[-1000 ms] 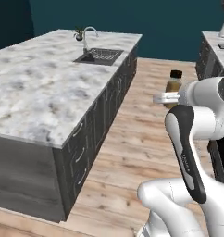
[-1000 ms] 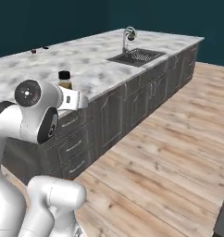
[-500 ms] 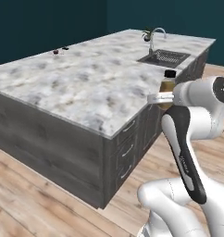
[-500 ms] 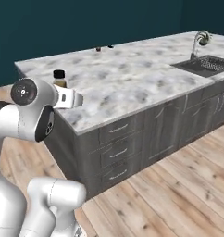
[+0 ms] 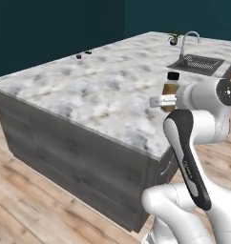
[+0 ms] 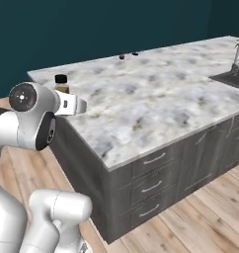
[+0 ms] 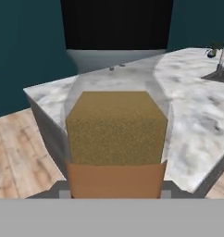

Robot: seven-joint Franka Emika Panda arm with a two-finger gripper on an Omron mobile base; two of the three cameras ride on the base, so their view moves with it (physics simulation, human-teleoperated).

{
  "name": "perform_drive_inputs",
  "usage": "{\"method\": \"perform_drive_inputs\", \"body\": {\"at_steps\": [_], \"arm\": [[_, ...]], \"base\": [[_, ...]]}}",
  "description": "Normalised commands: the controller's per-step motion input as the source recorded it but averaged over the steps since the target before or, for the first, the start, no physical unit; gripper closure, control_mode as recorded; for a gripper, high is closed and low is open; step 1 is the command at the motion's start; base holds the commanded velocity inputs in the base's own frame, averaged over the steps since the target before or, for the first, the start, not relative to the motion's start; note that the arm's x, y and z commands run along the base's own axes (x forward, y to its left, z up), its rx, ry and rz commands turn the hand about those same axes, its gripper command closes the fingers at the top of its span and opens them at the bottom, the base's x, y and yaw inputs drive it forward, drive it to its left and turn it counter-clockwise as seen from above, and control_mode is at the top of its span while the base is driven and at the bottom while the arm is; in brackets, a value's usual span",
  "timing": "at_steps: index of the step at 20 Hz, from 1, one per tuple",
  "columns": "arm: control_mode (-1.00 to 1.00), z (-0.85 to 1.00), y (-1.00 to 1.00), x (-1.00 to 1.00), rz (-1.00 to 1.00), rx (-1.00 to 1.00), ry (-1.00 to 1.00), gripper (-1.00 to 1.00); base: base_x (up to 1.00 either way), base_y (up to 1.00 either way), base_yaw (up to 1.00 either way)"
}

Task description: Take the cinnamon bottle from the cabinet and place it on the dining table, next to the plate with the cupcake. Then take the chocolate from the dining counter and place it on the cupcake plate.

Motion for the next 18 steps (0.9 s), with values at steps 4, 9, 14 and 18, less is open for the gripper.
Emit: {"method": "perform_drive_inputs", "body": {"at_steps": [4, 9, 14, 18], "arm": [[1.00, 0.00, 0.00, 0.00, 0.00, 0.00, 0.00, 1.00], [1.00, 0.00, 0.00, 0.00, 0.00, 0.00, 0.00, 1.00], [1.00, 0.00, 0.00, 0.00, 0.00, 0.00, 0.00, 1.00], [1.00, 0.00, 0.00, 0.00, 0.00, 0.00, 0.00, 1.00]], "base": [[0.35, 0.86, -0.01], [0.32, 0.82, -0.05], [0.30, 0.85, -0.03], [0.31, 0.83, -0.05]]}}
